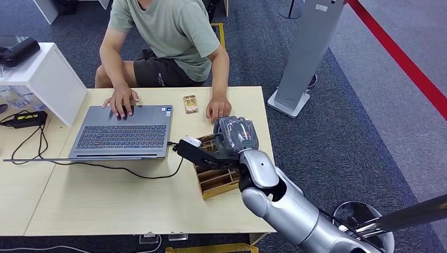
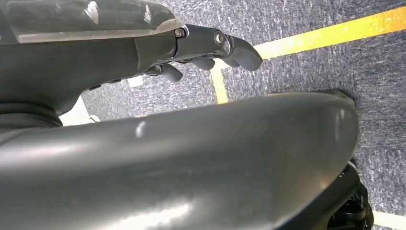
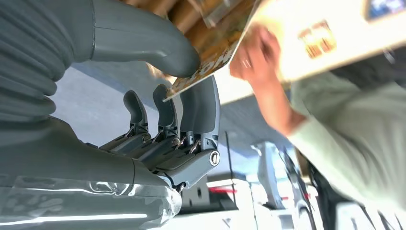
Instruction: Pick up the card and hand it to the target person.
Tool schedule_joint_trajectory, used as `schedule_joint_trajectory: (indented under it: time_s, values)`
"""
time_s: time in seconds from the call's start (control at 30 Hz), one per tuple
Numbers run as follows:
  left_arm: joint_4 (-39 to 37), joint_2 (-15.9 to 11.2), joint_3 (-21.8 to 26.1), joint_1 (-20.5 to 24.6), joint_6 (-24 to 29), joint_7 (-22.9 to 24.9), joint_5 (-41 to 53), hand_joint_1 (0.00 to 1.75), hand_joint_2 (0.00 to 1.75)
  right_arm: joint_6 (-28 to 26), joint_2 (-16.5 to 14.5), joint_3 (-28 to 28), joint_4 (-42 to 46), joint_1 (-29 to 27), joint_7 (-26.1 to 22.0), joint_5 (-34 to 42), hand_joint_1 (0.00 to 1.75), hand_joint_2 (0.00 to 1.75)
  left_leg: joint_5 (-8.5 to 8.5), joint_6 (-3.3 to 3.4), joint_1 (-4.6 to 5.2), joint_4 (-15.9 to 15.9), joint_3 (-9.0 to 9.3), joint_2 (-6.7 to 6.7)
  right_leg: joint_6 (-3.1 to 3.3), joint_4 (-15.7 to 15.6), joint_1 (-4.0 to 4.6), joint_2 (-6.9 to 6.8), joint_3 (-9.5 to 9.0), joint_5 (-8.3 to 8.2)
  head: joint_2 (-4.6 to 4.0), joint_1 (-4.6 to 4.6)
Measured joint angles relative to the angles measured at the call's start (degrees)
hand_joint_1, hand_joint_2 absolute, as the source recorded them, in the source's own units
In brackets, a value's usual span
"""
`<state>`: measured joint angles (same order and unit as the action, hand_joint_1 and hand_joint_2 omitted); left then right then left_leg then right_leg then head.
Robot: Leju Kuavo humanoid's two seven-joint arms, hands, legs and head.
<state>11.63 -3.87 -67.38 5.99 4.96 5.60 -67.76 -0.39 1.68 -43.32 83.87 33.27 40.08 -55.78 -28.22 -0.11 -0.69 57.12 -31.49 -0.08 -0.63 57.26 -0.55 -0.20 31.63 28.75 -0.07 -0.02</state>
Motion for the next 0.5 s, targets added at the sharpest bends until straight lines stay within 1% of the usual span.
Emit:
schedule_joint_trajectory:
  time_s: [0.13,0.3,0.37,0.5]
  values:
    - [0.0,0.01,-0.01,0.01,-0.03,-0.02,-0.02,0.0,0.0,-0.17,0.15,-0.39,1.37,2.81,-0.01,1.71,1.27,1.75,0.0,0.0,0.0,0.0,-0.03,0.0,0.0,0.0,0.0,0.0,0.01,0.0,0.0,0.04]
    - [0.0,0.01,-0.05,0.06,-0.15,-0.01,0.04,0.0,0.0,-1.03,0.05,-1.22,0.89,6.53,-0.8,4.8,1.27,1.75,0.0,0.0,0.0,0.0,-0.07,-0.01,0.0,0.01,0.0,-0.01,0.01,0.0,0.01,0.04]
    - [0.0,0.0,-0.19,0.15,-0.19,0.0,0.37,0.0,0.0,-2.51,-0.39,-1.85,-0.93,8.25,-2.3,5.81,1.27,1.75,0.0,0.0,0.0,-0.01,-0.08,-0.02,0.0,0.01,0.0,-0.01,0.01,0.0,0.0,0.04]
    - [0.0,0.01,-0.96,0.79,-0.54,0.12,1.48,0.0,0.0,-8.98,-2.98,-3.33,-9.71,12.8,-8.42,7.12,1.27,1.75,0.02,-0.02,0.0,-0.01,-0.1,-0.03,0.0,0.03,0.0,-0.04,0.01,0.0,0.01,-0.01]
